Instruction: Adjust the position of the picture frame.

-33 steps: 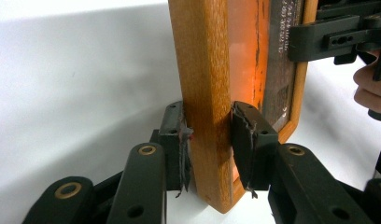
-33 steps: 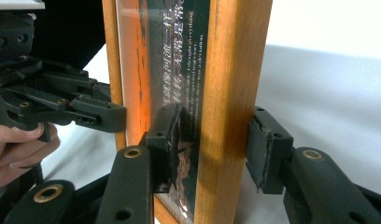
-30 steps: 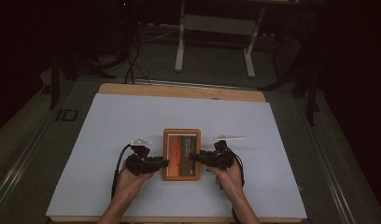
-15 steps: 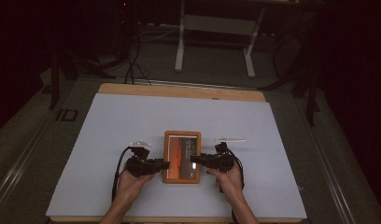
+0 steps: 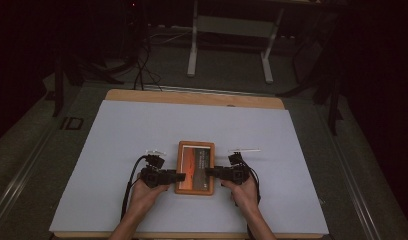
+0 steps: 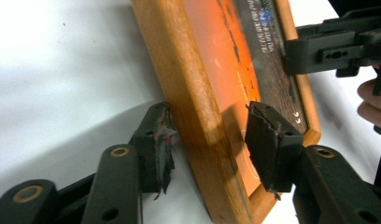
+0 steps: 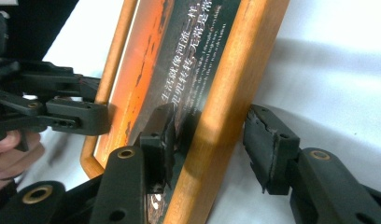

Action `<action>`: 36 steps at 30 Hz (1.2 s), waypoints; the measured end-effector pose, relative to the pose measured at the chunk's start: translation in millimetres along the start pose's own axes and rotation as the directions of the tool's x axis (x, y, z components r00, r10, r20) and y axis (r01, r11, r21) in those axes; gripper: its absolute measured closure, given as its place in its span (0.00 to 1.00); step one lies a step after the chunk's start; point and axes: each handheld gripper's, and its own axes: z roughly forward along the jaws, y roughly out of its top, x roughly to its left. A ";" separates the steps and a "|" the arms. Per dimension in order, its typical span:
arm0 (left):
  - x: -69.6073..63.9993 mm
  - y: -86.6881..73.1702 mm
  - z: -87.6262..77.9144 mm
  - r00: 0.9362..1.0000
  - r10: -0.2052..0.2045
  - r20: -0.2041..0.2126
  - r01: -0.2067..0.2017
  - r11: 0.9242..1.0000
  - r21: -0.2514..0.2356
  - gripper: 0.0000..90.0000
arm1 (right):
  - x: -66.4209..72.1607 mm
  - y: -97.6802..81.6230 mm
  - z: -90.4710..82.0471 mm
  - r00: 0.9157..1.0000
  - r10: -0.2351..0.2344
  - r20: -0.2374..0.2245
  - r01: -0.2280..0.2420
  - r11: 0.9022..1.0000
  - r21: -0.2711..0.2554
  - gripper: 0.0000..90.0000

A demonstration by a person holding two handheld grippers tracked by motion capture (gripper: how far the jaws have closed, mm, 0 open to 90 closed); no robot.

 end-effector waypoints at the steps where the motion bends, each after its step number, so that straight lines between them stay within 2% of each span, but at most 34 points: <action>1: 0.4 0.5 0.1 1.000 0.006 0.001 -0.006 1.000 0.001 0.56 | 0.0 0.0 0.0 1.000 0.000 0.000 0.000 1.000 0.000 0.60; 4: 0.5 0.5 0.8 1.000 0.025 0.000 -0.025 1.000 -0.008 0.55 | -0.7 0.2 -0.6 1.000 -0.002 -0.005 0.002 1.000 0.005 0.60; 8: -0.7 0.2 1.1 0.999 0.048 -0.024 -0.048 0.999 -0.019 0.52 | -1.2 -0.2 -0.7 1.000 -0.002 -0.008 0.002 1.000 0.003 0.61; 12: 2.0 0.4 -2.2 0.999 0.037 -0.039 -0.038 0.999 -0.020 0.48 | -1.4 -0.3 -1.4 1.000 -0.012 -0.006 0.012 1.000 0.007 0.60; 13: 2.8 0.4 -3.8 0.998 0.038 -0.041 -0.039 0.999 -0.022 0.48 | -1.4 -0.2 -2.2 1.000 -0.023 0.001 0.023 1.000 0.001 0.61; 14: 3.5 0.5 -5.6 0.998 0.039 -0.041 -0.041 0.999 -0.027 0.47 | -0.9 1.0 -6.1 0.998 -0.046 0.033 0.046 0.999 -0.009 0.61; 15: 3.9 0.5 -7.1 0.998 0.041 -0.043 -0.043 0.998 -0.037 0.47 | -1.1 1.6 -8.3 0.997 -0.056 0.045 0.057 0.998 -0.013 0.60; 17: 4.0 0.2 -11.2 0.995 0.068 -0.070 -0.072 0.996 -0.048 0.47 | -2.0 2.6 -12.8 0.996 -0.071 0.049 0.072 0.997 -0.027 0.59; 23: 0.6 -1.1 -17.0 0.990 0.103 -0.094 -0.110 0.992 -0.067 0.49 | -2.3 4.8 -21.6 0.991 -0.107 0.085 0.111 0.992 -0.053 0.59; 24: -0.6 -1.1 -18.5 0.989 0.112 -0.098 -0.119 0.990 -0.070 0.50 | -1.4 4.9 -23.2 0.989 -0.115 0.092 0.121 0.991 -0.058 0.58; 25: -2.3 -1.0 -20.1 0.986 0.126 -0.111 -0.135 0.988 -0.073 0.50 | 1.1 4.7 -25.7 0.983 -0.138 0.122 0.146 0.987 -0.061 0.58; 27: -5.0 -0.6 -23.9 0.982 0.145 -0.121 -0.156 0.984 -0.088 0.50 | 4.0 5.1 -27.8 0.976 -0.159 0.147 0.170 0.983 -0.064 0.57; 28: -5.5 0.2 -27.9 0.982 0.145 -0.121 -0.158 0.982 -0.107 0.49 | 5.3 5.3 -28.5 0.973 -0.174 0.154 0.185 0.981 -0.063 0.56; 31: -4.4 0.3 -31.1 0.984 0.138 -0.116 -0.152 0.981 -0.123 0.49 | 8.6 5.3 -30.1 0.963 -0.201 0.177 0.214 0.975 -0.058 0.55; 34: -1.8 0.2 -34.4 0.986 0.127 -0.108 -0.141 0.981 -0.133 0.47 | 10.2 5.6 -30.9 0.959 -0.213 0.185 0.226 0.973 -0.054 0.54; 36: 0.9 0.3 -36.4 0.989 0.118 -0.087 -0.129 0.981 -0.144 0.47 | 10.5 5.8 -31.2 0.958 -0.220 0.186 0.233 0.971 -0.053 0.54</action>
